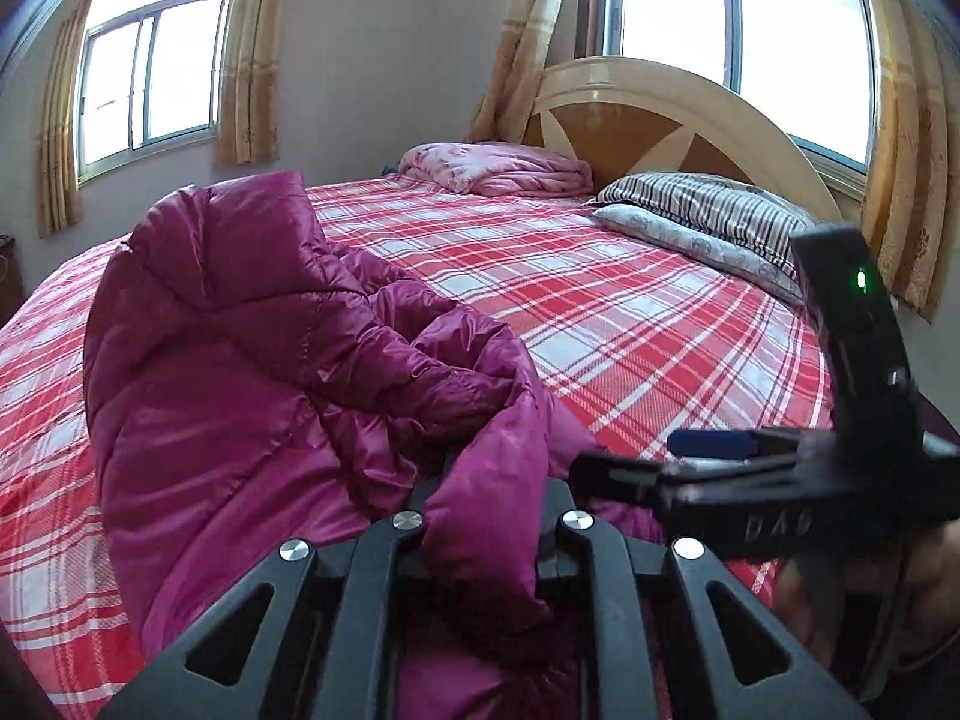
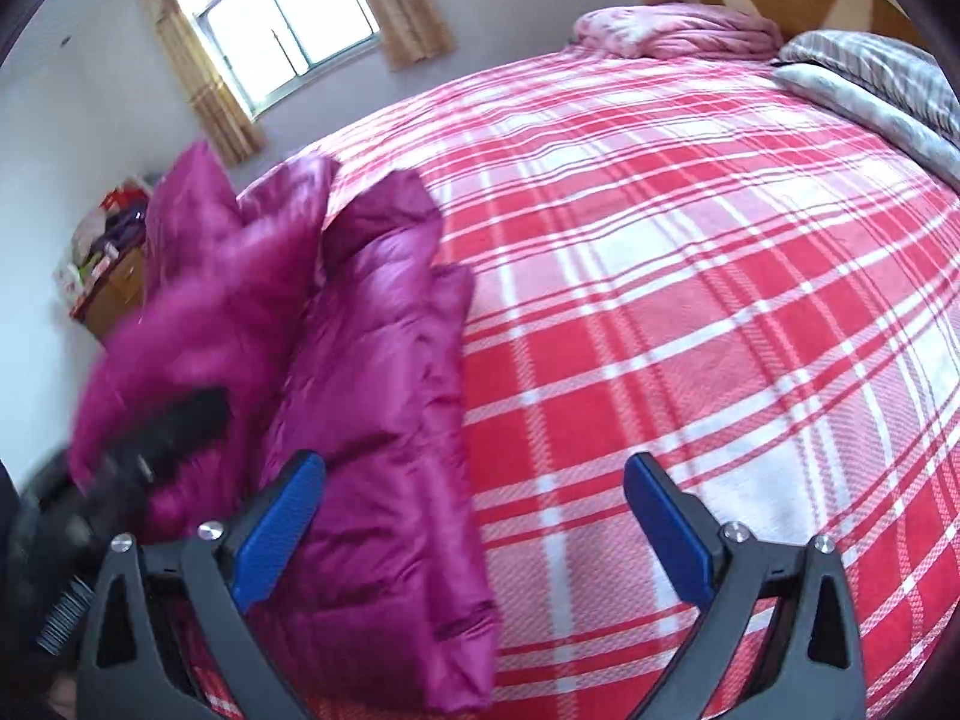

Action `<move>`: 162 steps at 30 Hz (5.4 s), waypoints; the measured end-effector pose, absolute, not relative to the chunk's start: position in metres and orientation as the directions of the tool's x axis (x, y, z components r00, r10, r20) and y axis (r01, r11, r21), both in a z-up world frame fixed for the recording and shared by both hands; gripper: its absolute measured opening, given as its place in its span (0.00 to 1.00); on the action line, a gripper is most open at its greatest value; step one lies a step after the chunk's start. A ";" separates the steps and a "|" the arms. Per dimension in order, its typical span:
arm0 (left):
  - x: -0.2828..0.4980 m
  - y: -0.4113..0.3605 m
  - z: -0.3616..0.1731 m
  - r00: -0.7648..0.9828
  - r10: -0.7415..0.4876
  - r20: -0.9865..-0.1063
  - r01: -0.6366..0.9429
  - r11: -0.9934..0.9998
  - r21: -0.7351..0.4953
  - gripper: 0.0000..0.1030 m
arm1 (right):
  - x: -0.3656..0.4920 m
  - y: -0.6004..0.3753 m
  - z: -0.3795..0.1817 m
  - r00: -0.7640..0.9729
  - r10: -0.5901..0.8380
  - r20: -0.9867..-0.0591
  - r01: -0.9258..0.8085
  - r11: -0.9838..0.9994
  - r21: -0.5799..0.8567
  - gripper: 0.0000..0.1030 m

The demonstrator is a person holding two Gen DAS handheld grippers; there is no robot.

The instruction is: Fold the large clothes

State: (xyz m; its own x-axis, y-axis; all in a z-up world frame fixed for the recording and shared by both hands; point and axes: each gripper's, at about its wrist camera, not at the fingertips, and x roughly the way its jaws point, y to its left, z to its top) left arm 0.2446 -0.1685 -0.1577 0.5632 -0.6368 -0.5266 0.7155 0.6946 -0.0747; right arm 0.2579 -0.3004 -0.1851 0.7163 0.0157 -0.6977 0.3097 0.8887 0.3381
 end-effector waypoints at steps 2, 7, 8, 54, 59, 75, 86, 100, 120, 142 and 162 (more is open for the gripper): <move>0.239 -0.164 -0.162 0.551 -0.661 -0.509 0.735 0.674 -0.079 0.20 | 0.252 -0.310 -0.175 0.738 0.023 -0.675 0.315 0.873 0.373 0.94; 0.227 -0.164 -0.160 0.551 -0.664 -0.506 0.761 0.649 -0.023 0.36 | 0.253 -0.297 -0.149 0.775 0.199 -0.600 0.150 0.864 0.480 0.87; 0.223 -0.169 -0.160 0.560 -0.655 -0.507 0.764 0.645 0.012 0.40 | 0.256 -0.287 -0.146 0.763 0.236 -0.601 0.105 0.873 0.476 0.82; 0.301 -0.109 -0.115 0.755 -0.463 -0.464 0.550 0.833 0.064 0.78 | 0.323 -0.282 -0.119 0.717 0.198 -0.668 0.022 0.952 0.306 0.08; 0.295 -0.154 -0.131 0.747 -0.432 -0.505 0.585 0.788 0.192 0.78 | 0.325 -0.326 -0.167 0.686 0.193 -0.702 0.164 0.898 0.408 0.08; 0.308 -0.180 -0.141 0.741 -0.357 -0.569 0.543 0.817 0.195 0.78 | 0.299 -0.319 -0.098 0.788 -0.141 -0.600 0.319 0.926 0.202 0.46; 0.357 -0.153 -0.142 0.722 -0.261 -0.641 0.340 0.941 -0.001 0.83 | 0.346 -0.314 -0.167 0.714 -0.088 -0.694 0.293 0.939 0.182 0.47; 0.365 -0.165 -0.177 0.697 -0.197 -0.689 0.317 0.947 0.049 0.98 | 0.344 -0.310 -0.189 0.698 -0.133 -0.703 0.320 0.937 0.141 0.53; 0.372 -0.167 -0.186 0.661 -0.204 -0.722 0.321 0.947 0.026 0.99 | 0.349 -0.316 -0.200 0.672 -0.128 -0.730 0.334 0.931 0.145 0.59; 0.379 -0.170 -0.192 0.645 -0.193 -0.740 0.325 0.945 0.036 0.99 | 0.352 -0.314 -0.201 0.651 -0.151 -0.744 0.339 0.935 0.107 0.62; 0.354 -0.102 -0.167 0.571 -0.408 -0.713 0.325 0.909 -0.260 0.99 | 0.308 -0.351 -0.183 0.770 -0.047 -0.636 0.312 0.897 0.312 0.82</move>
